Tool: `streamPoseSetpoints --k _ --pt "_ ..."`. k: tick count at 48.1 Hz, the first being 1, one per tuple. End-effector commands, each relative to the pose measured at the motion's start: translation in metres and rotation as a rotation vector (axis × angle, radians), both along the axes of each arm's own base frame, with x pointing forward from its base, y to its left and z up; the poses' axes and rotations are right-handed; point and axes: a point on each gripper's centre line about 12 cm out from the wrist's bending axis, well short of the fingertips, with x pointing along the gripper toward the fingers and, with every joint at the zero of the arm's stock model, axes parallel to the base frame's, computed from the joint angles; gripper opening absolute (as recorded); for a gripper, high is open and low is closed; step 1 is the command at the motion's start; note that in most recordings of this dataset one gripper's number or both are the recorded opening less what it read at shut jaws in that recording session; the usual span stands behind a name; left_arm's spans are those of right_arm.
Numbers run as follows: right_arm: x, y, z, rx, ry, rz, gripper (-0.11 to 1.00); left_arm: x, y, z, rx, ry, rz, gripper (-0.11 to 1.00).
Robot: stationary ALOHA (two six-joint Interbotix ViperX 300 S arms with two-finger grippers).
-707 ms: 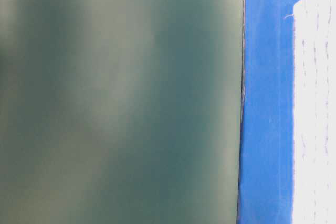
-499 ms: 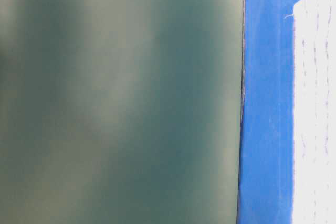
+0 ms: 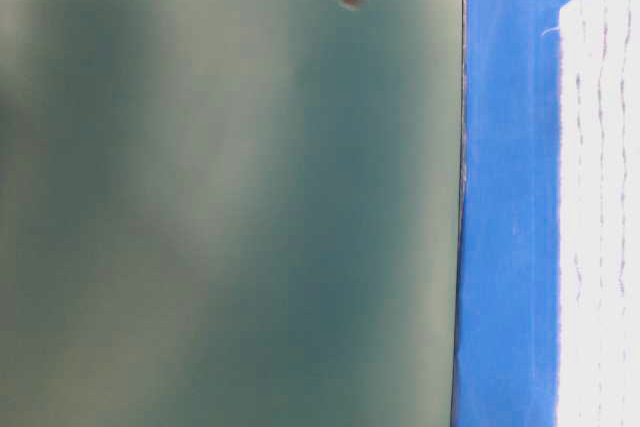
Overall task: Fold the blue towel.
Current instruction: 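Move both grippers to the towel's top left and right corners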
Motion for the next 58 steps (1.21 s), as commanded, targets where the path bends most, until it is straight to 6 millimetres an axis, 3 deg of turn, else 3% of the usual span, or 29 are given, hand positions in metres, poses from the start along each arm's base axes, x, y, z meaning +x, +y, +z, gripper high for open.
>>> streamPoseSetpoints --k 1,6,9,14,16,24,37,50,54,58 --pt "0.012 -0.014 -0.007 0.013 0.030 -0.040 0.14 0.003 0.006 -0.006 -0.012 0.024 0.030 0.08" --pt "0.018 -0.028 -0.029 0.032 0.098 -0.079 0.45 0.005 0.013 -0.023 -0.027 0.085 0.060 0.32" --pt "0.019 -0.033 -0.039 0.041 0.129 -0.094 0.60 0.006 0.017 -0.032 -0.037 0.124 0.079 0.53" --pt "0.021 -0.042 -0.053 0.055 0.173 -0.118 0.58 0.008 0.024 -0.047 -0.057 0.187 0.110 0.81" --pt "0.021 -0.045 -0.059 0.060 0.190 -0.126 0.57 0.008 0.028 -0.054 -0.065 0.211 0.126 0.86" --pt "0.022 -0.054 -0.079 0.075 0.248 -0.146 0.58 0.012 0.035 -0.077 -0.085 0.295 0.149 0.80" --pt "0.028 -0.056 -0.109 0.100 0.319 -0.148 0.57 0.023 0.040 -0.105 -0.121 0.416 0.149 0.80" --pt "0.032 -0.058 -0.117 0.108 0.341 -0.148 0.56 0.028 0.053 -0.128 -0.166 0.521 0.189 0.77" --pt "0.032 -0.057 -0.117 0.107 0.345 -0.145 0.51 0.026 0.056 -0.132 -0.186 0.539 0.208 0.76" --pt "0.032 -0.055 -0.118 0.102 0.349 -0.135 0.38 0.026 0.056 -0.132 -0.190 0.539 0.210 0.73"
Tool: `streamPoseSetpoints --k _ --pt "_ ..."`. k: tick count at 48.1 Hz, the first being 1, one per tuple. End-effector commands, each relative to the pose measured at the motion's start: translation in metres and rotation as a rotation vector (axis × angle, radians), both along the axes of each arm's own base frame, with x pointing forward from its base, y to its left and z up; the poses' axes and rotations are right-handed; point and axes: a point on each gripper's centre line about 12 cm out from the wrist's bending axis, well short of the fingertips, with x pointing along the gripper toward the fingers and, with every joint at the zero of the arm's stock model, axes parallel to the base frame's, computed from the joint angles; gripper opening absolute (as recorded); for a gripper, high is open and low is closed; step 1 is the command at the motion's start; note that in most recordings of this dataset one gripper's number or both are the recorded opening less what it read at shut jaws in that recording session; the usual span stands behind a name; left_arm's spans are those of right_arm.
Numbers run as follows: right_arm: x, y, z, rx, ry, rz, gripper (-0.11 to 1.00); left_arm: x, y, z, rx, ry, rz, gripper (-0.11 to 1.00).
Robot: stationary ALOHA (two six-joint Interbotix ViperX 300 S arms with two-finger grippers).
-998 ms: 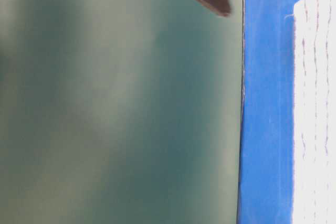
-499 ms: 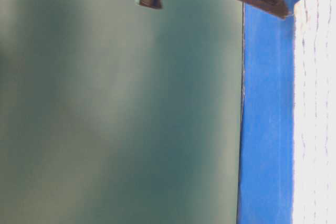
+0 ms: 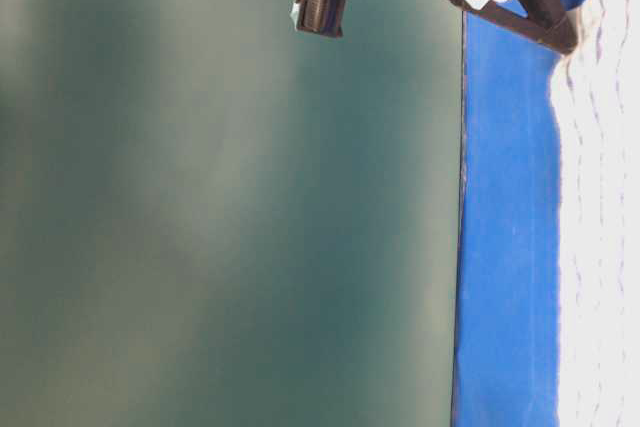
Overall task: Fold the blue towel.
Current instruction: 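Move both grippers to the towel's top left and right corners, then close both grippers on the top corners of the striped towel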
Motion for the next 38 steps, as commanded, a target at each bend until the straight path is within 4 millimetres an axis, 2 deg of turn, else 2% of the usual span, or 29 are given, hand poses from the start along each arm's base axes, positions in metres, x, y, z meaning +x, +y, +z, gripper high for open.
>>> streamPoseSetpoints --k 1,4,6,13,17,29,38 --pt "0.005 0.002 0.005 -0.010 -0.014 0.016 0.33 -0.002 0.002 -0.003 -0.013 0.012 0.019 0.71" --pt "0.005 0.003 0.005 -0.011 -0.014 0.021 0.14 -0.002 0.002 -0.002 -0.015 0.010 0.023 0.62" --pt "0.006 0.004 0.005 -0.013 -0.016 0.024 0.05 -0.002 0.002 -0.002 -0.018 0.010 0.025 0.51" --pt "0.006 0.004 0.005 -0.011 -0.015 0.024 0.05 -0.001 0.002 -0.002 -0.020 0.012 0.026 0.16" --pt "0.006 0.004 0.005 -0.011 -0.015 0.024 0.05 -0.001 0.002 -0.002 -0.020 0.011 0.023 0.03" --pt "0.006 0.004 0.009 -0.015 -0.025 0.024 0.05 0.003 -0.003 0.005 -0.025 -0.003 0.009 0.03" --pt "0.004 0.005 0.021 -0.017 -0.048 0.018 0.05 0.007 -0.008 0.027 -0.032 -0.046 0.004 0.03"
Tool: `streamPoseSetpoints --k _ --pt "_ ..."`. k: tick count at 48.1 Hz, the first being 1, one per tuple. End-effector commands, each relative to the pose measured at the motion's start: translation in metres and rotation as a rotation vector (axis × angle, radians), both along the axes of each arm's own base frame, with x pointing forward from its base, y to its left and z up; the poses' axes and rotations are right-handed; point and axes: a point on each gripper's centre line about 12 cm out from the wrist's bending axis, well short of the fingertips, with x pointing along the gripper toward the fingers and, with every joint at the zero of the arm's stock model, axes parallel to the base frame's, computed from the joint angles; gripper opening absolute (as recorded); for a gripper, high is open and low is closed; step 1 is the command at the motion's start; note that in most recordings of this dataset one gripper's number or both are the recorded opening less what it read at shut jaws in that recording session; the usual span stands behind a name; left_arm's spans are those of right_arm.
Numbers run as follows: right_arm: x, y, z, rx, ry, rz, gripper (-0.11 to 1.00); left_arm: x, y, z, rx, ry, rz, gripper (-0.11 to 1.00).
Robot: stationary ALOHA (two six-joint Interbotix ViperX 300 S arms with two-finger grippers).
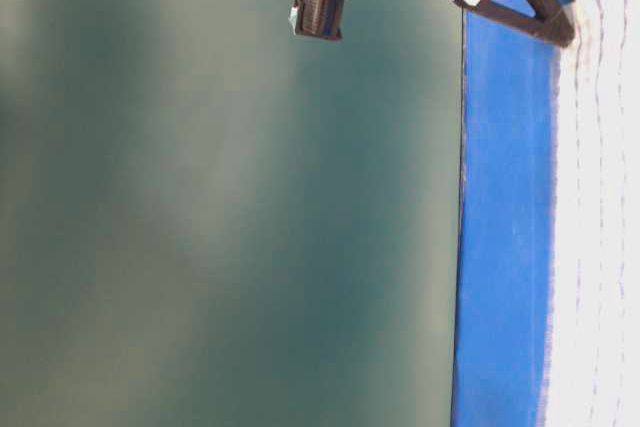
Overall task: Fold the blue towel.
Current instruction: 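Close both grippers on the top corners of the striped towel, then lift top corners and fold them down toward the bottom edge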
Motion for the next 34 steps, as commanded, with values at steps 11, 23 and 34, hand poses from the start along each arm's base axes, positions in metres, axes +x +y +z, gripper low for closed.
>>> streamPoseSetpoints --k 11,23,34 --pt "0.000 0.000 0.023 -0.018 -0.052 0.000 0.05 -0.002 -0.005 0.038 0.040 -0.110 -0.015 0.03" --pt "0.003 0.003 0.030 -0.025 -0.069 0.010 0.05 -0.004 -0.012 0.042 0.033 -0.125 -0.032 0.03" --pt "0.006 0.023 0.051 -0.025 -0.094 0.065 0.05 0.001 -0.031 0.047 0.001 -0.125 -0.094 0.03"
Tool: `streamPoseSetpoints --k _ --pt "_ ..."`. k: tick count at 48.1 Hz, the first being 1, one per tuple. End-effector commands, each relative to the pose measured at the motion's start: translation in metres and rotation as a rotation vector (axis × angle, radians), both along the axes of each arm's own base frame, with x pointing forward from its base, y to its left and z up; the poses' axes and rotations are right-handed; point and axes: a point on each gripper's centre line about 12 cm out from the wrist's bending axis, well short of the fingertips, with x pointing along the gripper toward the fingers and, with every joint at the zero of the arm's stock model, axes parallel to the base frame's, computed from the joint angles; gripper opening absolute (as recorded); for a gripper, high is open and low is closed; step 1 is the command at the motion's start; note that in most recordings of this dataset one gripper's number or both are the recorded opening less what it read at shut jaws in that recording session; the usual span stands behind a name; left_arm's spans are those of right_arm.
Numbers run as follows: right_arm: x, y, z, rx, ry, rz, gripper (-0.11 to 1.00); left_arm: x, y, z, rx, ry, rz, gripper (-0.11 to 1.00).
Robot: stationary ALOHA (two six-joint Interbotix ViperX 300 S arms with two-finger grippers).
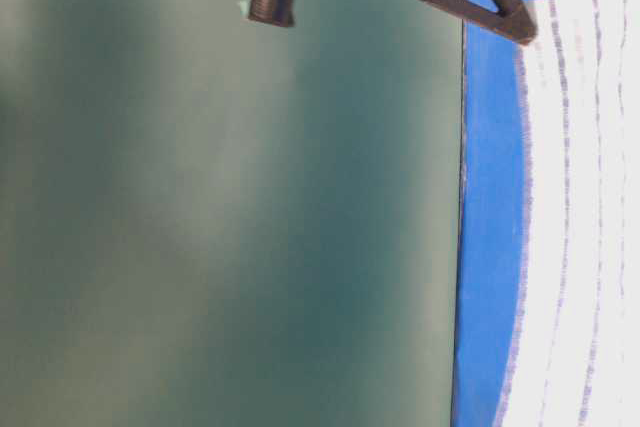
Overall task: Fold the blue towel.
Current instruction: 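Lift top corners and fold them down toward the bottom edge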
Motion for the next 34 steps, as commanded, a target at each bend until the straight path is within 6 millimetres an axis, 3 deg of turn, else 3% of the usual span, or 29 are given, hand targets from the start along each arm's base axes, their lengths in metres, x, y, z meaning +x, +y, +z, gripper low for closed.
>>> streamPoseSetpoints --k 1,16,34 --pt "0.007 0.009 0.021 -0.011 -0.051 0.029 0.05 0.006 -0.008 0.010 0.001 -0.025 -0.037 0.03" --pt "0.008 0.065 0.040 0.030 -0.033 0.173 0.05 0.000 -0.048 0.025 -0.041 -0.049 -0.177 0.03" --pt "0.003 0.135 0.044 0.129 0.006 0.307 0.05 -0.005 -0.101 0.027 -0.061 -0.050 -0.422 0.03"
